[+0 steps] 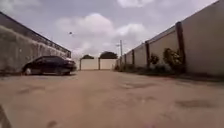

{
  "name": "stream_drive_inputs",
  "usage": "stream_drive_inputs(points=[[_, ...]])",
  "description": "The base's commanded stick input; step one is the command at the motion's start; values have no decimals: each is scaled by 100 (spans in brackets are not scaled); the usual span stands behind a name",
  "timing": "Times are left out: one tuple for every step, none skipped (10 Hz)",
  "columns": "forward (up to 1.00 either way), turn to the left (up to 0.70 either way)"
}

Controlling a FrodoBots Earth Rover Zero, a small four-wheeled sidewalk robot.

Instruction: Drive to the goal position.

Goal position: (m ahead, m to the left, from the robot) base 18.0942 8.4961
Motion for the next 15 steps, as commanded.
stream_drive_inputs(points=[[70, 0], [70, 0], [70, 0], [70, 0], [70, 0], [70, 0], [70, 0], [70, 0], [70, 0], [70, 0], [70, 0], [70, 0], [70, 0], [70, 0], [70, 0]])
